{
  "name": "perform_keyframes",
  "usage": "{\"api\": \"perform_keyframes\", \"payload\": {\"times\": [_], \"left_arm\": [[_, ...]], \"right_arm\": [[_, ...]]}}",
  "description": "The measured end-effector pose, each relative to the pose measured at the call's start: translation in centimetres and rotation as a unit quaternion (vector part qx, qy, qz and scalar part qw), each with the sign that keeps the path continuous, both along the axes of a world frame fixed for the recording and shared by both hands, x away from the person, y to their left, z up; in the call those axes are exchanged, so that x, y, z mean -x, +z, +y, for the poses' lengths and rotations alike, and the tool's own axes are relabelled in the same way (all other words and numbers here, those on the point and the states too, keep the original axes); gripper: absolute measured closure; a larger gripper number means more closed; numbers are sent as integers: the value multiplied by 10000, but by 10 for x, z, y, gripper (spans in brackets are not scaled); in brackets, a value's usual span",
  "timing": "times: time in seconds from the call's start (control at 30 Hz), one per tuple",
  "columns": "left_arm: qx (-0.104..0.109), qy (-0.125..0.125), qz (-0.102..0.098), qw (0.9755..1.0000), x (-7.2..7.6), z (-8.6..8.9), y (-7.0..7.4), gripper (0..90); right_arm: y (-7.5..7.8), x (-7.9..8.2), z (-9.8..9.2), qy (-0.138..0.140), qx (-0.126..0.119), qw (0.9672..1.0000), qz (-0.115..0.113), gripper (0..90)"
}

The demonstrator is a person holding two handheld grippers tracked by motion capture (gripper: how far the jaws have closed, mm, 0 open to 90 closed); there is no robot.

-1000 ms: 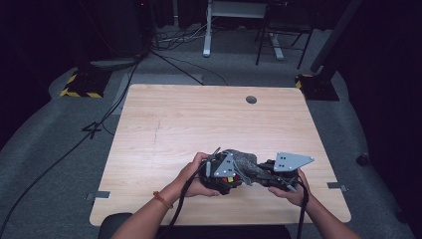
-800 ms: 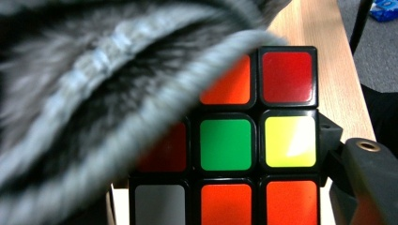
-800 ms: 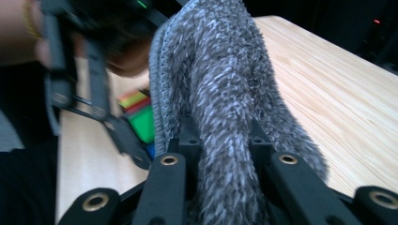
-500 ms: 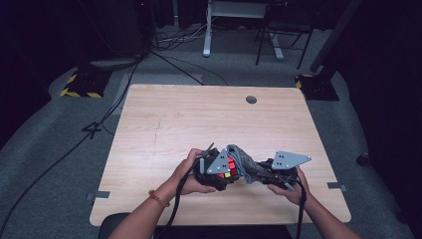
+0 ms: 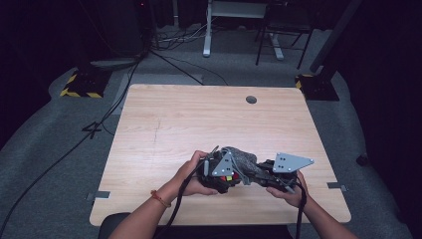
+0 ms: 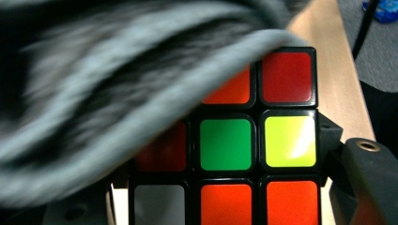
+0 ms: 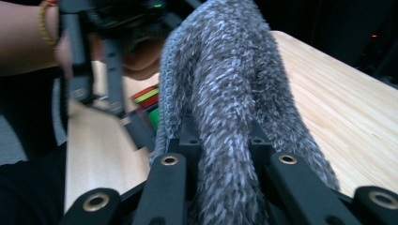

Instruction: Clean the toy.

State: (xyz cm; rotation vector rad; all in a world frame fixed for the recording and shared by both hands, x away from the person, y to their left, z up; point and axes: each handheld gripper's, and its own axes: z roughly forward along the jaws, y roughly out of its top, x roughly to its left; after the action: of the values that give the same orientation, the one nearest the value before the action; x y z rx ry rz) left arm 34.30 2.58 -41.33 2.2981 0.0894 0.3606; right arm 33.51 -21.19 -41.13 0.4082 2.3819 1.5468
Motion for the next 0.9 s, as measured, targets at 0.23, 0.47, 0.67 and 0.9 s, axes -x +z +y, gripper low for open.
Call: {"api": "perform_keyframes", "payload": {"times": [0.23, 0.47, 0.67, 0.9], "left_arm": [[285, -41, 54, 9996, 3, 4, 9, 333], [370, 82, -37, 9993, 1, 10, 11, 334], [106, 66, 24, 9999, -3, 3, -1, 333], [-154, 61, 81, 9998, -1, -10, -14, 333]], "right_arm": [[-8, -10, -9, -312, 149, 9993, 166, 754], [-15, -13, -13, -252, 186, 9991, 303, 754], [-8, -5, -11, 61, 122, 9996, 250, 753], [-5, -1, -6, 152, 90, 9997, 195, 749]]}}
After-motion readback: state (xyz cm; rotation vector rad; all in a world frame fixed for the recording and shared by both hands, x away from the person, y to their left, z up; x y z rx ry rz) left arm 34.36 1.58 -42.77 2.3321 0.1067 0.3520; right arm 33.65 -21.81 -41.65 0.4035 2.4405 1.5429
